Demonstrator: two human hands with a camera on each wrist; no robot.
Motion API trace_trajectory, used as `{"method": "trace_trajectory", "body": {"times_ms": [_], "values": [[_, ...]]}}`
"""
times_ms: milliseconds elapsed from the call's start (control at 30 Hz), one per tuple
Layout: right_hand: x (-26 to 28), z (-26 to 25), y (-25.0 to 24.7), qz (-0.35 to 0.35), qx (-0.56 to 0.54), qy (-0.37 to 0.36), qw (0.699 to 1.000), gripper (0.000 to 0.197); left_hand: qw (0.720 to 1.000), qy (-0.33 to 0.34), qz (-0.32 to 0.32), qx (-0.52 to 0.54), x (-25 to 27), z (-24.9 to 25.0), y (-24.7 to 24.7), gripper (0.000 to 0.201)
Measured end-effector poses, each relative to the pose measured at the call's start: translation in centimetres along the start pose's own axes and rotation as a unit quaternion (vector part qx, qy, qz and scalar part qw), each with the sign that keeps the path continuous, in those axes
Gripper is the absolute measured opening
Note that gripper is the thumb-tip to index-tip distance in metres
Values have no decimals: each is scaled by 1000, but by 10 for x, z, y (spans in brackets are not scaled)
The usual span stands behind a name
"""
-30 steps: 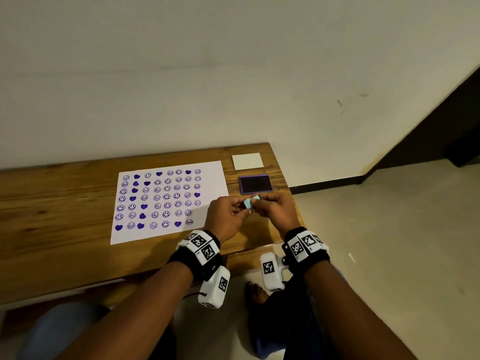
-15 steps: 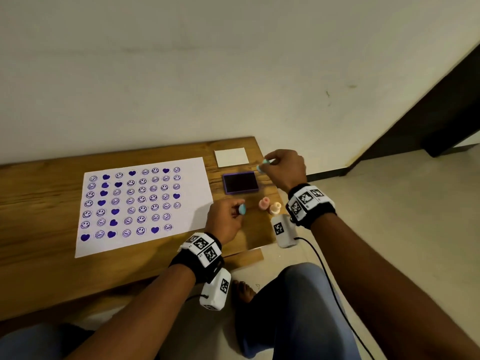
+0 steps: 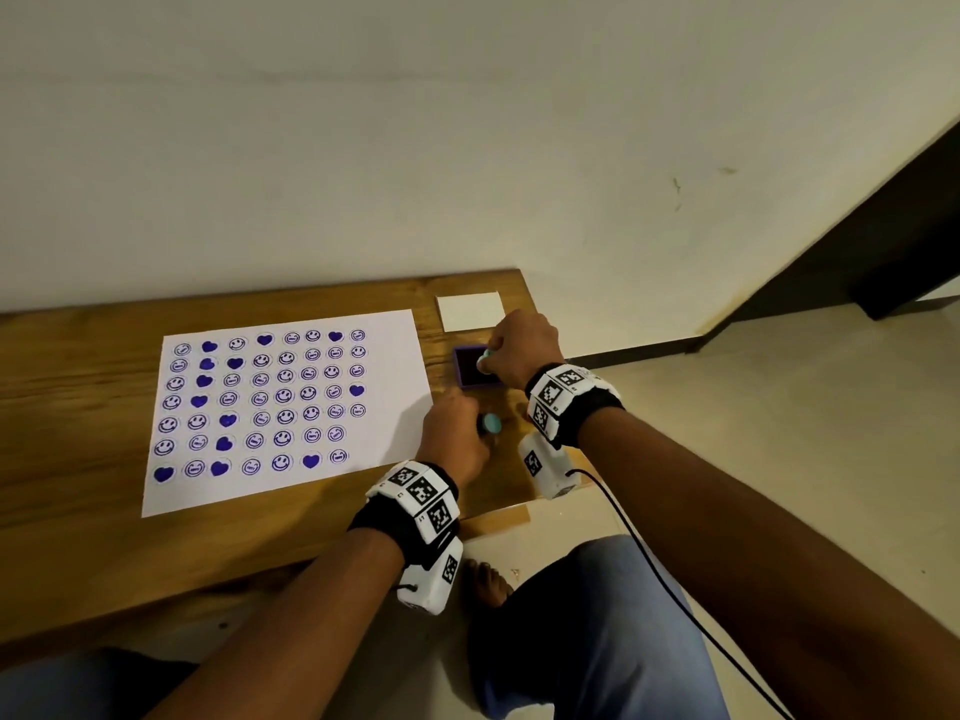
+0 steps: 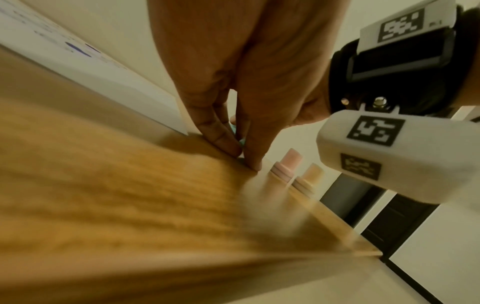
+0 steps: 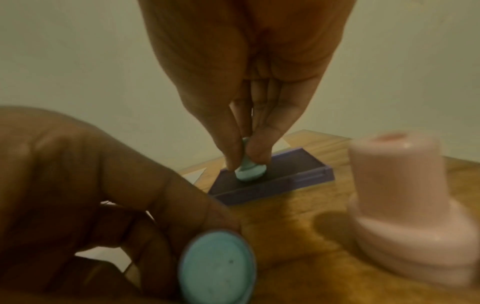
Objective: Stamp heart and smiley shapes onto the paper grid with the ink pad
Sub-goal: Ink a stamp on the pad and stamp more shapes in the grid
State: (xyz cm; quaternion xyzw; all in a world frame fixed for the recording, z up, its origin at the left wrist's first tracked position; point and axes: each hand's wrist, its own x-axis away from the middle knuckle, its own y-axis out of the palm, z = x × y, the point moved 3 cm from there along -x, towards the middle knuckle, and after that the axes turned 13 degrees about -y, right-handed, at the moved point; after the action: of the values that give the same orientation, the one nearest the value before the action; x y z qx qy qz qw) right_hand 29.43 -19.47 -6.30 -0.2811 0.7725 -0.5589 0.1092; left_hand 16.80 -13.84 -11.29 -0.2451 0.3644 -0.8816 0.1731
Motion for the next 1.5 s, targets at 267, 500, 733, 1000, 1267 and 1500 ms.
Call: {"method": "trace_trajectory", "body": {"times_ms": [267,500,733,1000,1267,1500], "values": [[-13,-1,-4,-47,-5,26,999,41,1000,9,-20,-7,2,3,-9,42],[-4,-10,-7,-49,14,24,998,46,999,40,29,-13,22,-12,-54,36],[41,-25,-21,137,-318,34,938,25,990,-58,96,-87,33,-91,-115,45],[135,-91,11,-71,-919,63,382,42,975,-90,1,-204,46,-134,-120,60],[155,-106,25,-84,-956,42,276,52,972,-85,10,-219,51,-124,-119,55],[134,-81,28,110,-579,38,807,19,973,-47,26,-226,35,-121,-128,55]]}}
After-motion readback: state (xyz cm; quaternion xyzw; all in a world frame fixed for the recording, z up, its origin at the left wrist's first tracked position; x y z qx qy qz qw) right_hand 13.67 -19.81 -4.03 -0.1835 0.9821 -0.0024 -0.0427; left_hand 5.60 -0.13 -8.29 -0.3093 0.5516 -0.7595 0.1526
